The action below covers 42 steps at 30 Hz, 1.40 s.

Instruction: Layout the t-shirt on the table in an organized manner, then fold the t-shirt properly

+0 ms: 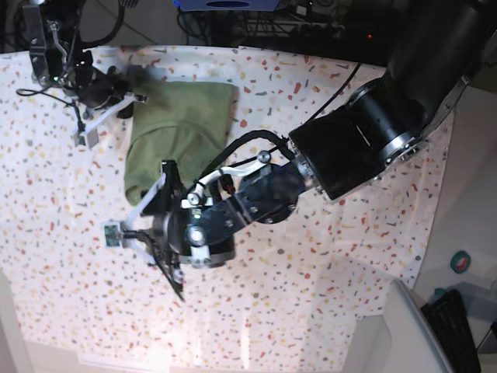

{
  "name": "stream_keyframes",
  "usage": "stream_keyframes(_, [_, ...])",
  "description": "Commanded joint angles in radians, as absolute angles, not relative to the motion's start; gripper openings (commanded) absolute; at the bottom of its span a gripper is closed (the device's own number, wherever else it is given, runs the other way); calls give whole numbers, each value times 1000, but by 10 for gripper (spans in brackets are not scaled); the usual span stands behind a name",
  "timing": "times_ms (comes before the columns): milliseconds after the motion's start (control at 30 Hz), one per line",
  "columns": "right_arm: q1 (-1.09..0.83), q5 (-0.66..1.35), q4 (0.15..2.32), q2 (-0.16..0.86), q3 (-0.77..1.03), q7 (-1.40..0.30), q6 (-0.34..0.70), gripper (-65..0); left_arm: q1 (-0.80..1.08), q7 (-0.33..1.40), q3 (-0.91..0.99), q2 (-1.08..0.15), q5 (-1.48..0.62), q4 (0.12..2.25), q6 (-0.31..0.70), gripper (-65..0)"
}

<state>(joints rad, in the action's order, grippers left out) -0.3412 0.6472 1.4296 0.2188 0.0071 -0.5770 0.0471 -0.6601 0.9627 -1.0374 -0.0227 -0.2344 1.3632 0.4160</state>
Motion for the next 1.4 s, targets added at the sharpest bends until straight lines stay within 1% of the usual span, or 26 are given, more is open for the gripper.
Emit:
stream_keyframes(0, [-372,633,1451,231,50,-602,42,-650,-656,977,-966,-39,-229,1429,410,-545])
stream_keyframes(33, [-390,633,1474,231,91,-602,42,-650,-608,987,-889,-59,-228,1492,410,-650])
stream_keyframes(167, [-478,631,1600,232,231,-604,50,-650,-390,998,-634,-147,-225,1719,409,-650])
stream_keyframes(300, [-585,631,1738,232,332,-604,62,-650,-166,998,-479,-243,-225,1893,409,-650])
stream_keyframes(367, [-638,631,1810,232,372,-607,102,-650,-48,998,-404,-292,-225,1959,409,-650])
stream_keyframes(533, [-805,631,1920,231,464,-608,127,-650,234,993,-223,-337,-223,1979,407,-650])
stream_keyframes(600, [-874,631,1919,231,493,-608,128,-650,341,993,-177,-361,-222,1979,407,-650])
stream_keyframes(667, [-943,631,1908,231,489,-610,130,-650,450,990,-165,-394,-186,1977,380,-650])
stream_keyframes(733, [-990,630,1862,245,432,-624,130,-650,555,949,-170,-403,-114,1971,321,-650])
stream_keyframes(767, [-997,630,1828,271,395,-641,130,-650,611,906,-180,-404,-73,1963,292,-650])
stream_keyframes(833, [-987,630,1738,305,309,-657,130,-650,696,808,-200,-406,-24,1933,275,-650])
stream_keyframes(900, [-917,630,1604,343,202,-656,130,-650,757,708,-209,-401,4,1865,275,-650])
stream_keyframes(967, [-826,630,1440,383,88,-656,130,-650,776,625,-211,-394,-1,1761,275,-650])
stream_keyframes(1067, [-693,624,1211,429,-97,-608,130,-650,751,527,-248,-349,12,1560,274,-650])
stream_keyframes(1200, [-524,492,911,432,-381,-450,130,-650,641,406,-317,-302,12,1262,265,-650])
stream_keyframes(1267, [-455,438,748,394,-501,-366,128,-650,567,363,-375,-266,12,1101,197,-650])
stream_keyframes(1367, [-389,394,575,346,-602,-229,128,-650,458,295,-473,-225,2,871,82,-650])
